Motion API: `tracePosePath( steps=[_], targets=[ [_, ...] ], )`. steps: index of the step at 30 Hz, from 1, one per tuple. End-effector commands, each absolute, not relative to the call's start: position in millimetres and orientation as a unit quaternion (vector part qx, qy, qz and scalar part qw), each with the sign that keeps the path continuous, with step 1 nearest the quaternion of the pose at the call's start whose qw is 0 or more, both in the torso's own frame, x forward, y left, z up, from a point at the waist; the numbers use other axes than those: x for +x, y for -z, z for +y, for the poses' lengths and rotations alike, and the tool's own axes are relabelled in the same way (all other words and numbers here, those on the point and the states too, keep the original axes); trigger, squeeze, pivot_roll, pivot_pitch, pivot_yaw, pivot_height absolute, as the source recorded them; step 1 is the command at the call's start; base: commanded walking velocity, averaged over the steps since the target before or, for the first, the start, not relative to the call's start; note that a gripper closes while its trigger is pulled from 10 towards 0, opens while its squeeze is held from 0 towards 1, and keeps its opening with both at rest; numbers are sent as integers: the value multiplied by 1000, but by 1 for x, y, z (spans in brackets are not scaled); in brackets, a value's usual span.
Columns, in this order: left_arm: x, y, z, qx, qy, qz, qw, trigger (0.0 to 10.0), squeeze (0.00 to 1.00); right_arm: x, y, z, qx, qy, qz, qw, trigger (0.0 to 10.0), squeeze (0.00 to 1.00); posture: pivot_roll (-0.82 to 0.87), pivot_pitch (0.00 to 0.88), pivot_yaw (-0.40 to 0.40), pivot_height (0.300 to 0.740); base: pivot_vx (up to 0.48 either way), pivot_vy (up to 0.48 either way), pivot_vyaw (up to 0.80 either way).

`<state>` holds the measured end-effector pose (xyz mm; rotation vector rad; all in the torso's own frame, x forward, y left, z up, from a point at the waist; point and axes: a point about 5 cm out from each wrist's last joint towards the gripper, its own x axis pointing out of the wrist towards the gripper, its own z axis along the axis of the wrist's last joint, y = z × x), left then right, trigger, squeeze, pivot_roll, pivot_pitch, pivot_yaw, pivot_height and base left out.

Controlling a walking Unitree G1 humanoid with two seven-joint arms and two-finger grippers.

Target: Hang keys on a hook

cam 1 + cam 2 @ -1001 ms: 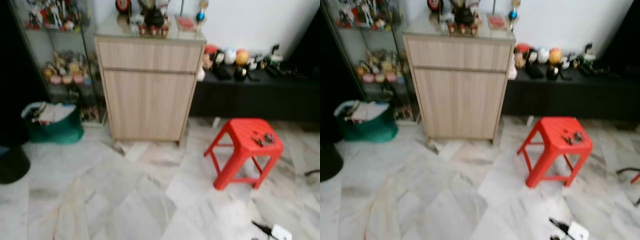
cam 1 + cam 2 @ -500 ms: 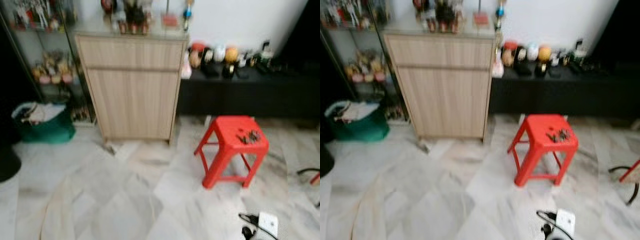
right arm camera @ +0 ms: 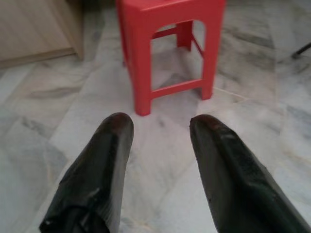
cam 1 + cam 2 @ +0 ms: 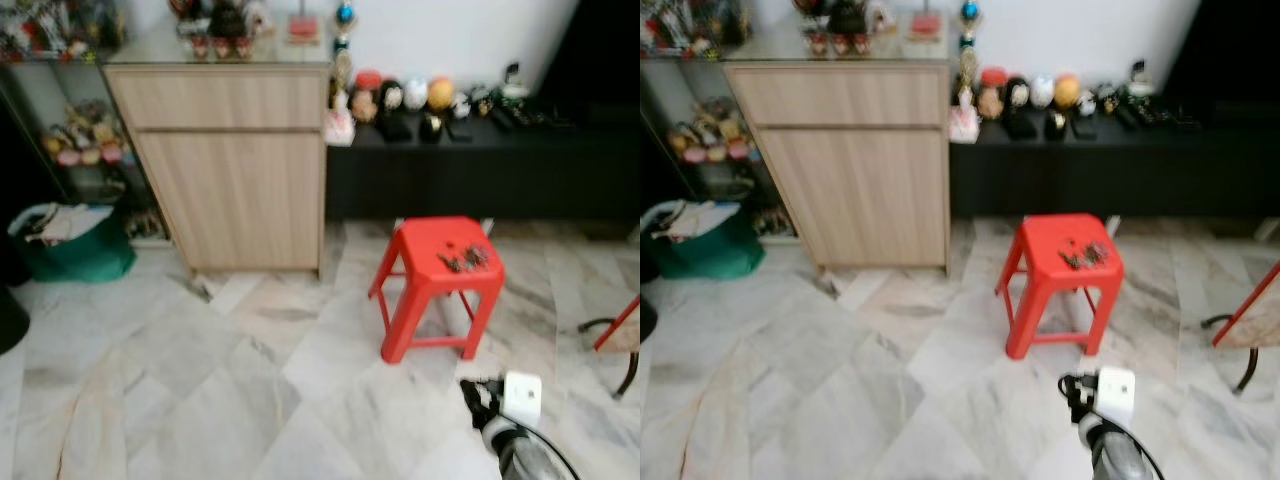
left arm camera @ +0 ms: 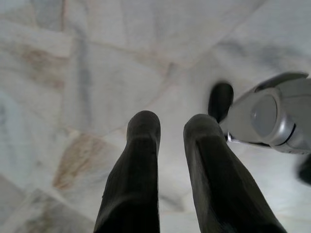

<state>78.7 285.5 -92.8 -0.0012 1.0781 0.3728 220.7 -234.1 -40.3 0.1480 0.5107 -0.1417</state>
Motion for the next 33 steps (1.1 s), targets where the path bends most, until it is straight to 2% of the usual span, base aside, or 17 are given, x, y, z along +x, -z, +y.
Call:
tracePosePath(
  steps=[1,7,8,9,10,11,12,13,15,16,17,19,22,26,27,28,33],
  targets=[
    [70,92,291,11,-181,522,833,10000,0,233,32,-228,82,69,219,970,10000,1000,-7,0,-1,740,0,0,0],
    [76,89,292,17,-184,489,852,10000,0,245,19,-224,77,68,174,979,10000,988,17,0,-16,740,0,0,0],
    [77,89,292,21,-180,486,855,10000,0,244,19,-224,75,69,173,980,10000,71,15,0,-20,740,0,0,0],
    [77,88,291,24,-178,483,857,10000,0,243,19,-225,74,70,172,980,10000,0,15,0,-22,740,0,0,0],
    [78,88,291,24,-177,476,861,10000,0,242,19,-227,74,73,171,980,10000,0,14,0,-26,740,0,0,0],
    [106,80,291,29,-168,432,886,10000,0,241,19,-229,74,76,171,979,10000,0,13,0,-29,740,0,0,0],
    [177,49,289,43,-148,320,935,10000,0,238,20,-232,72,80,172,979,10000,0,17,0,-38,740,0,0,0],
    [198,34,287,53,-136,270,952,10000,0,235,21,-233,72,82,174,979,10000,0,25,0,-48,740,0,0,0],
    [214,17,285,61,-128,205,968,10000,0,230,24,-236,70,81,182,977,10000,0,32,0,-66,740,0,0,0],
    [214,17,285,61,-128,205,968,10000,0,230,24,-236,70,81,182,977,10000,0,32,0,-66,740,0,0,0],
    [224,2,284,60,-125,154,978,10000,0,227,26,-234,59,71,189,978,10000,0,37,0,-76,740,0,0,0],
    [232,-12,277,65,-108,107,986,10000,0,225,27,-236,59,72,190,977,10000,0,37,0,-83,740,0,0,0],
    [237,-22,266,58,-89,77,991,10000,0,224,27,-239,61,77,189,977,10000,0,38,0,-87,740,0,0,0],
    [234,-27,238,26,-44,46,998,10000,0,220,28,-248,65,104,196,973,10000,0,28,0,-85,740,0,0,0],
    [234,-27,238,26,-44,46,998,10000,0,220,28,-248,65,104,196,973,10000,0,28,0,-85,740,0,0,0],
    [234,-31,224,8,-24,33,999,10000,0,216,31,-253,72,125,204,968,10000,0,28,0,-87,740,0,0,0],
    [236,-35,208,3,-5,23,1000,10000,0,211,34,-258,76,139,217,963,10000,0,33,0,-96,740,0,0,0]
  ],
)
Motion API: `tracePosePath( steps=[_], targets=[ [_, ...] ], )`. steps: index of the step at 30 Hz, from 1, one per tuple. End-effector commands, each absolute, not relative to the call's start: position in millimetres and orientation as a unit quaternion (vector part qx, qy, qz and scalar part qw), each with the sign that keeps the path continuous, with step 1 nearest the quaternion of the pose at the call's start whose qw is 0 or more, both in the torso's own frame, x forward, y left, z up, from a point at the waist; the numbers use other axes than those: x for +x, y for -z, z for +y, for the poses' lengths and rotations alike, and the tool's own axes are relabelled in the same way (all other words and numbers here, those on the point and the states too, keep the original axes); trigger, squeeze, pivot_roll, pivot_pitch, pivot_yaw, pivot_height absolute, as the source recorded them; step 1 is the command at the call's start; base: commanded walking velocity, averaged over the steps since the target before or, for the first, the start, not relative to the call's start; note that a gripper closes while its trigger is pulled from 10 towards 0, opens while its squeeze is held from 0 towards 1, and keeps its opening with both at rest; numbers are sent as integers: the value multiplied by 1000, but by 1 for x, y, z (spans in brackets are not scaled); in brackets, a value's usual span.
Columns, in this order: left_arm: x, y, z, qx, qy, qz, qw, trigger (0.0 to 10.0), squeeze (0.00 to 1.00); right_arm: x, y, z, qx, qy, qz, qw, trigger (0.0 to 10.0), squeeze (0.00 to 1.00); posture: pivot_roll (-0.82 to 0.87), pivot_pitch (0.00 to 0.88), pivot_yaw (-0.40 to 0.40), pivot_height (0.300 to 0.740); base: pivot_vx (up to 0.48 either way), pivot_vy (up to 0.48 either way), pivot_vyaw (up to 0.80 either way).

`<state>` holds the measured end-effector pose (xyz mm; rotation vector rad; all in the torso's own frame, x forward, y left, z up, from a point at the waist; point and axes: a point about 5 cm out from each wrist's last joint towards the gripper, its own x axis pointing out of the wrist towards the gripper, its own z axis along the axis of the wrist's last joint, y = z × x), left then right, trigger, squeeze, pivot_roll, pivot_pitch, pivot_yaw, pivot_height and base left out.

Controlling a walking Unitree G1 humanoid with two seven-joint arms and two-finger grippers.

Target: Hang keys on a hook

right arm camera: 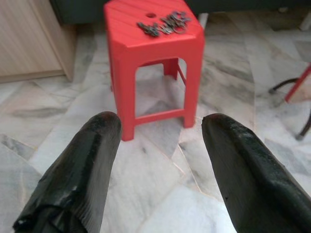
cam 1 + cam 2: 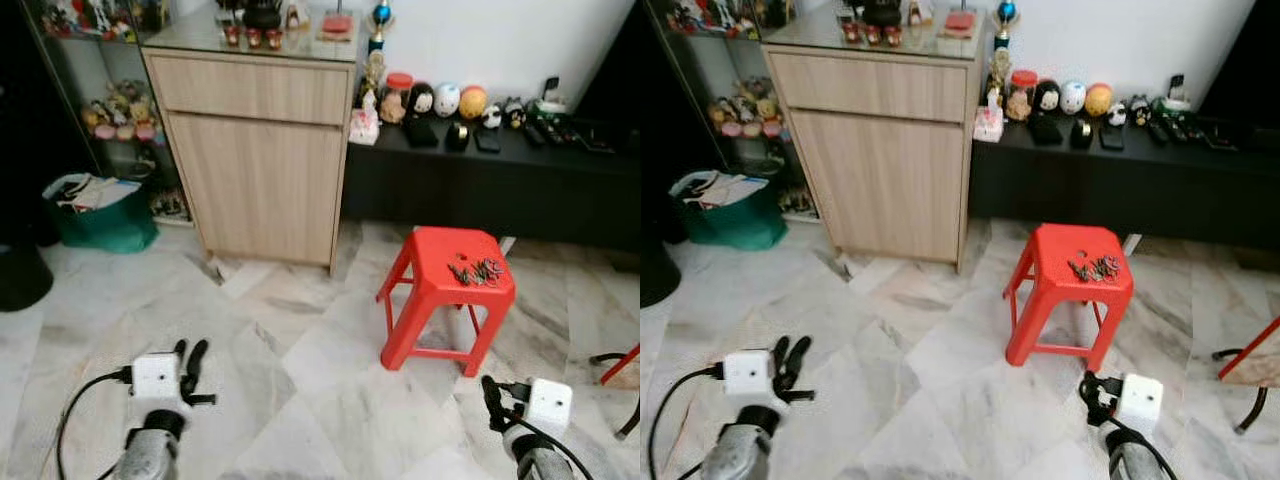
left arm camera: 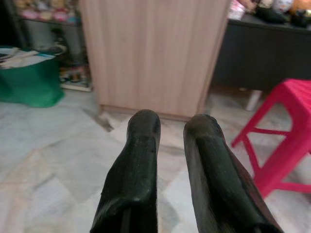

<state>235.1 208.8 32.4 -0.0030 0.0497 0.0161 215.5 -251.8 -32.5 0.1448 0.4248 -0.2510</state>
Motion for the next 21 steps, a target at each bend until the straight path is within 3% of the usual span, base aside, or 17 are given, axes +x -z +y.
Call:
tracePosePath(
  steps=[1,8,21],
  targets=[
    [236,-36,206,2,-5,27,1000,10000,0,211,34,-260,78,146,219,962,10000,0,28,0,-97,740,0,0,0],
    [242,-45,201,-20,-3,23,1000,10000,0,212,35,-264,87,153,226,958,10000,0,38,0,-98,740,0,0,0],
    [243,-49,199,-22,4,31,999,10000,0,219,32,-259,92,155,220,959,10000,0,42,0,-95,740,308,0,0]
  ],
)
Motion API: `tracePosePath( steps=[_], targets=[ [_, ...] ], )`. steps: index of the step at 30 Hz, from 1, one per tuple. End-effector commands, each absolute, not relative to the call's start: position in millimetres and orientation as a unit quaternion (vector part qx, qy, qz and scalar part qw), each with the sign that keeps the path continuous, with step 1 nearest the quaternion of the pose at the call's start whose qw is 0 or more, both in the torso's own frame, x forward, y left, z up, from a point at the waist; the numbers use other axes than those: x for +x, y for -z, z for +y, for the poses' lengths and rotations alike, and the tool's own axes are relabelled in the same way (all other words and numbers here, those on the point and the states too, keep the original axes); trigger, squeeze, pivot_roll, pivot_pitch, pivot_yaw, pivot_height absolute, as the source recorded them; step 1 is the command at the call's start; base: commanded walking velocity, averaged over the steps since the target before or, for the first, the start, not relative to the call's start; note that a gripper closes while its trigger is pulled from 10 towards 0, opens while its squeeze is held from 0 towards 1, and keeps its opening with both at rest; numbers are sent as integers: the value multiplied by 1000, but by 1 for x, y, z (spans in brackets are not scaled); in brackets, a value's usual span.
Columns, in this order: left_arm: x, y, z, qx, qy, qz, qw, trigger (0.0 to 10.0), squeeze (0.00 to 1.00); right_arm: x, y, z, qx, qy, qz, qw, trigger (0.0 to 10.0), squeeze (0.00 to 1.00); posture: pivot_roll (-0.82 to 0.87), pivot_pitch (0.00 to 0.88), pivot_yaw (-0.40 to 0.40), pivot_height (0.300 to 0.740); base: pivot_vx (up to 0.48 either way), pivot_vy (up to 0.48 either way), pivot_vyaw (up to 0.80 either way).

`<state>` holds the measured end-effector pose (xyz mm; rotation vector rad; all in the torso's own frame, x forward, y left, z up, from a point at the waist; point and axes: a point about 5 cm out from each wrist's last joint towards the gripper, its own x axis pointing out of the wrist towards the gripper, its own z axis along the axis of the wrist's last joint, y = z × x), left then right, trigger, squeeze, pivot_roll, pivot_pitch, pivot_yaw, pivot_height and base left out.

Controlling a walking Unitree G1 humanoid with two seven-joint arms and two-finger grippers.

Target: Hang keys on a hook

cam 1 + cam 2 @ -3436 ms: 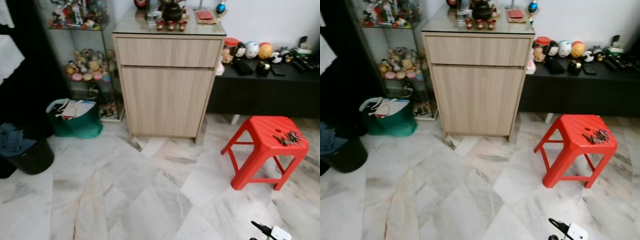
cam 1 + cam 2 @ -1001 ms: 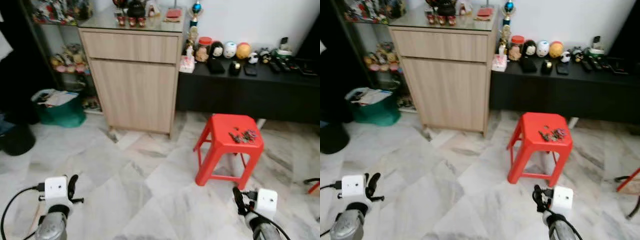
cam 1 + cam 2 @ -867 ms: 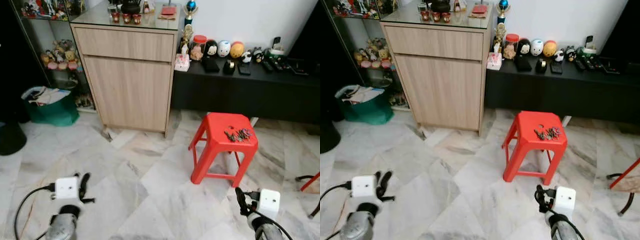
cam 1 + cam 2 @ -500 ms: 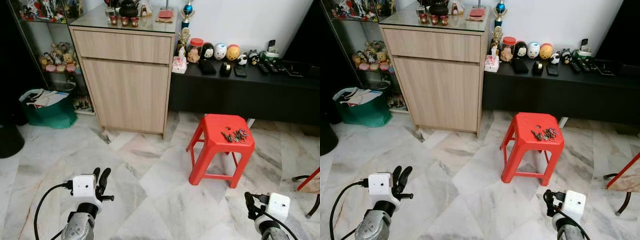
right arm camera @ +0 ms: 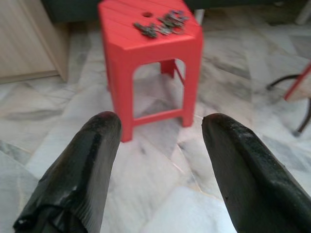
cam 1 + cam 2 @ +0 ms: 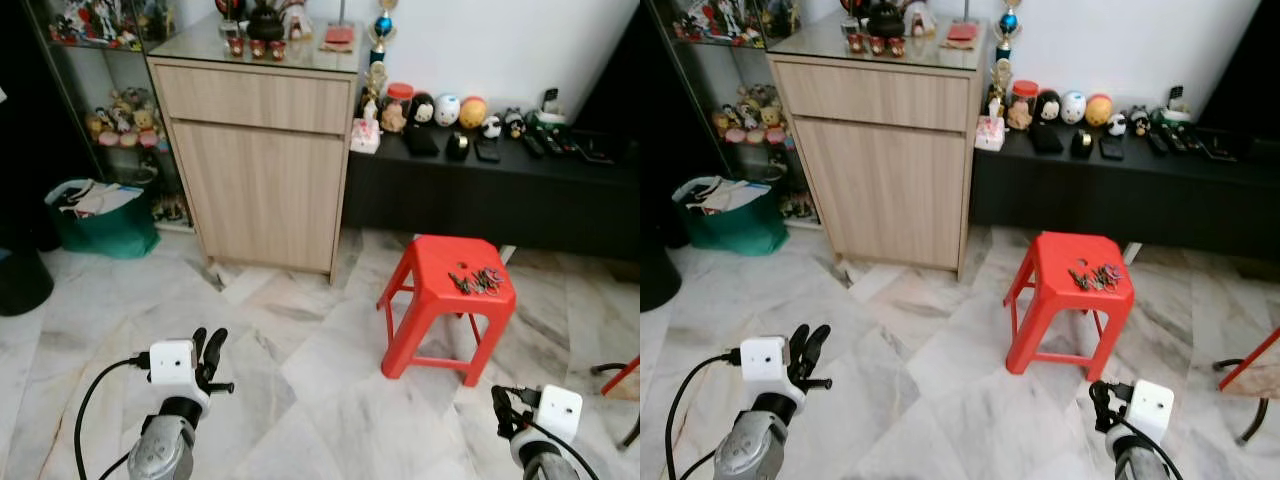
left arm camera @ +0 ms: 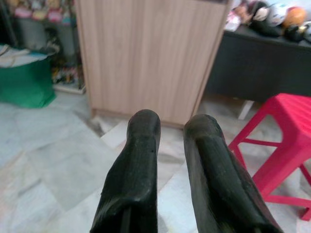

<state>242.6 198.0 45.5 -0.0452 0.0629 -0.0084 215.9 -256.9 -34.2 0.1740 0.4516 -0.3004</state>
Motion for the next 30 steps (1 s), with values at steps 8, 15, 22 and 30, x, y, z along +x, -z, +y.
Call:
tracePosePath(
  steps=[8,15,22,30],
  targets=[
    [236,-44,207,-13,-1,48,999,10000,0,222,30,-261,92,160,214,959,10000,0,43,0,-88,740,336,0,0],
    [232,-43,212,-11,-9,55,998,10000,0,223,29,-260,89,157,215,960,10000,0,43,0,-91,740,339,0,0],
    [230,-40,214,-12,-14,62,998,10000,0,225,27,-260,86,154,211,961,10000,0,38,0,-91,740,337,0,0],
    [228,-39,215,-14,-16,68,997,10000,0,227,26,-261,84,152,209,962,10000,0,36,0,-92,740,340,0,0]
  ],
)
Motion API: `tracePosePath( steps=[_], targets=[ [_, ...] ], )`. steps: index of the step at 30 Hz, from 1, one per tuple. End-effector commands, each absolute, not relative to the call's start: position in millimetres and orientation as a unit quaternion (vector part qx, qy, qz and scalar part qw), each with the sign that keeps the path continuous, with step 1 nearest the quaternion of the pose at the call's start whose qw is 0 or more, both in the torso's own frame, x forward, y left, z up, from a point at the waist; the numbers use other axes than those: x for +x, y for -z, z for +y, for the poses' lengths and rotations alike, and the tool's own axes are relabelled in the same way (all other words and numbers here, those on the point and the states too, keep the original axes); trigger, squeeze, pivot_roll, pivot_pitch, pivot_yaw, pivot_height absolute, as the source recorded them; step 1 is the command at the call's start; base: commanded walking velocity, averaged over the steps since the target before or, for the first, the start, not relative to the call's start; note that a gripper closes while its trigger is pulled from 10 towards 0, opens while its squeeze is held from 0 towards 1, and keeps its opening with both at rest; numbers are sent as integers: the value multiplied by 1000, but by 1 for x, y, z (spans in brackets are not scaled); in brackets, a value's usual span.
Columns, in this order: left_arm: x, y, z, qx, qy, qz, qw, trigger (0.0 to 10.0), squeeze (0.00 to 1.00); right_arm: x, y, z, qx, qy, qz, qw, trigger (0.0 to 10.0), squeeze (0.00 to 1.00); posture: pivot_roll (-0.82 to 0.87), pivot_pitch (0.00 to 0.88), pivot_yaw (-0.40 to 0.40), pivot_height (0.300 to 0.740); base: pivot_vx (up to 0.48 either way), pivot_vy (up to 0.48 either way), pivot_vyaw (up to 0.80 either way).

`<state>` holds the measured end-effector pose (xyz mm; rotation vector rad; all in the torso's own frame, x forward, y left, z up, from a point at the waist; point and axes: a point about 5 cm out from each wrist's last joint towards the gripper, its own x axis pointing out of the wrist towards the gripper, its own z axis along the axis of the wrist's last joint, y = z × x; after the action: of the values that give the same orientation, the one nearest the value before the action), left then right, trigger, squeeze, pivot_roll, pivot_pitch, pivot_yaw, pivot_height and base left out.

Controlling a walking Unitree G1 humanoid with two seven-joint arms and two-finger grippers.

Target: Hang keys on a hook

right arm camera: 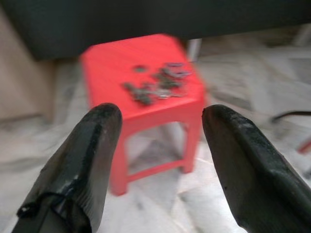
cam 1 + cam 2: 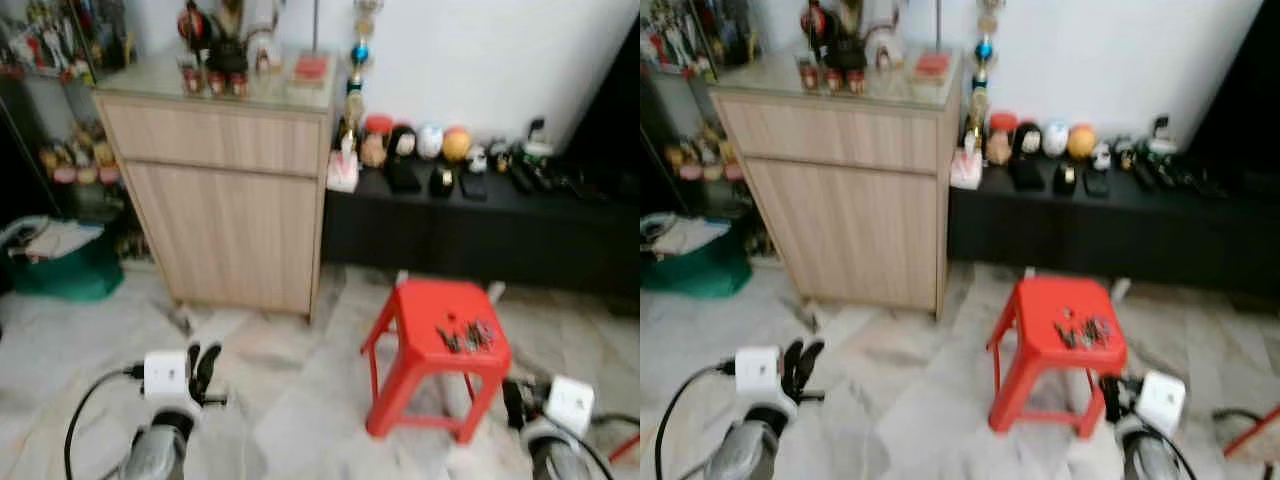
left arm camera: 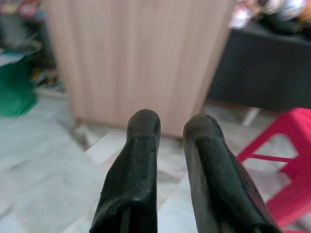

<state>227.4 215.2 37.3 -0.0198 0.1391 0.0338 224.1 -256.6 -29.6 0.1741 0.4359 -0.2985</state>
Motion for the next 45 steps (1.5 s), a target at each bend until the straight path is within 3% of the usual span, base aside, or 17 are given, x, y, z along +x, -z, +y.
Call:
tracePosePath(
  steps=[1,23,32,45],
  targets=[
    [228,-39,215,-14,-16,68,997,10000,0,227,26,-261,84,151,209,962,10000,0,34,0,-91,740,341,0,0],
    [228,-37,215,-5,0,79,997,10000,0,225,28,-257,82,146,211,963,10000,0,22,0,-61,740,336,0,0],
    [228,-38,216,-2,5,76,997,10000,0,229,25,-257,73,136,208,966,10000,0,21,0,-58,740,0,0,0],
    [230,-41,217,1,-4,70,998,10000,0,234,22,-257,72,134,202,968,10000,0,20,0,-64,740,0,-359,0]
  ],
)
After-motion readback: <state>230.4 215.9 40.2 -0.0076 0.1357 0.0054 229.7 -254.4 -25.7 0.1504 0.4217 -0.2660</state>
